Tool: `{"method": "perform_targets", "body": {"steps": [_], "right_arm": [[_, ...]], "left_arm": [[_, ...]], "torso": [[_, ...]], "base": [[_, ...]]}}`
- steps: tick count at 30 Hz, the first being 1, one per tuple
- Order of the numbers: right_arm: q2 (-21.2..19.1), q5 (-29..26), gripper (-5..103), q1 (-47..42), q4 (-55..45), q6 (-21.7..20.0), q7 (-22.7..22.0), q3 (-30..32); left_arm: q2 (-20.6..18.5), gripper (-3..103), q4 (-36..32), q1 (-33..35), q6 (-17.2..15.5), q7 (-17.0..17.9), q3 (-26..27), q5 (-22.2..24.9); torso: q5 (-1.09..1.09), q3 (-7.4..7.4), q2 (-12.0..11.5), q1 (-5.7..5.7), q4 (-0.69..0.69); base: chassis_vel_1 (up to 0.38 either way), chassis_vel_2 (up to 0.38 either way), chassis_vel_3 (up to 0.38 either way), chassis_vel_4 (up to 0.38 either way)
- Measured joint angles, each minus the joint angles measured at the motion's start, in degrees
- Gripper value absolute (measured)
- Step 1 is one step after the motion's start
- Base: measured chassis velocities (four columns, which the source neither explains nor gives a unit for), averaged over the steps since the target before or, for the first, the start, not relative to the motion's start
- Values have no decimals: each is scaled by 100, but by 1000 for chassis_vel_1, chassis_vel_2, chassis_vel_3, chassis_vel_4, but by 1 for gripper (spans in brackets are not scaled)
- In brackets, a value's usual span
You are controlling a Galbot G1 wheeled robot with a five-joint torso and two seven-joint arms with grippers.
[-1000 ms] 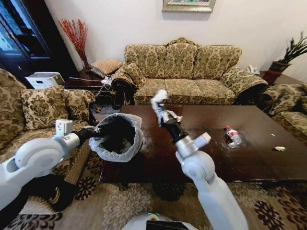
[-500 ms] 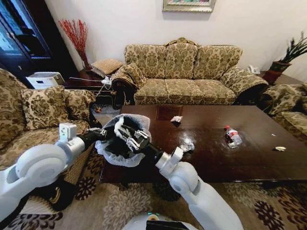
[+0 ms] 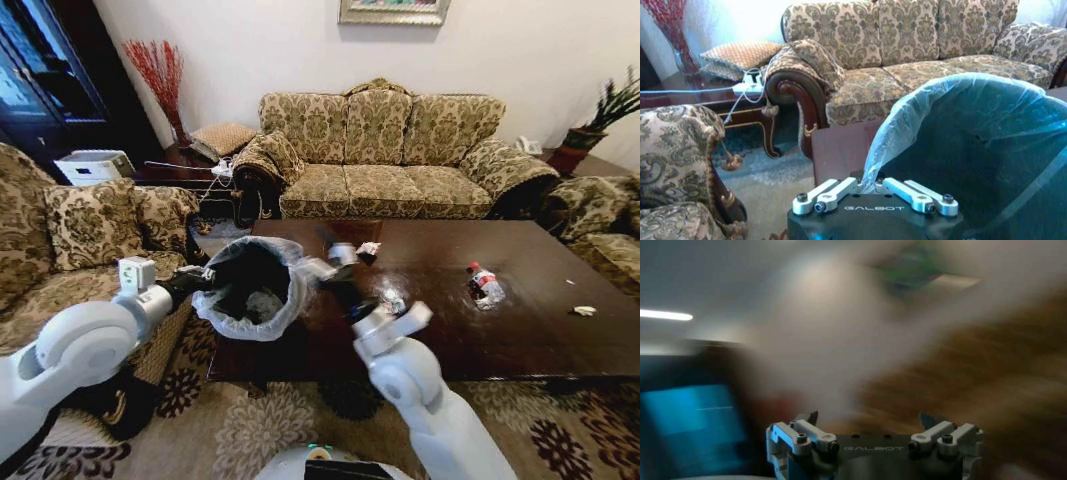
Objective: Move to the front of the table and place the trash on the table into the trash bin.
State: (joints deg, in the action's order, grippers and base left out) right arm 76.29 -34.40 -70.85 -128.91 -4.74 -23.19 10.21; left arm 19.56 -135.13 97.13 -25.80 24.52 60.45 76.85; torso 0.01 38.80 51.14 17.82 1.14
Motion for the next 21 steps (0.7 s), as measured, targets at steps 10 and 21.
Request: {"method": "perform_targets", "body": {"steps": [10,21], "right_arm": [[474,-1832,100,228,1064,-79,-3628,468],[584,-2834,100,1061,2139,114,-4081,636]], "left_arm": [[-41,2,45,-81,136,-70,-256,-224],[81,2,-41,-18,80,-110,-280,-323]], "torso": [[-1,1,0,0,2],[-1,1,0,0,3]], "base": [[0,0,0,0],[0,0,0,0]]}}
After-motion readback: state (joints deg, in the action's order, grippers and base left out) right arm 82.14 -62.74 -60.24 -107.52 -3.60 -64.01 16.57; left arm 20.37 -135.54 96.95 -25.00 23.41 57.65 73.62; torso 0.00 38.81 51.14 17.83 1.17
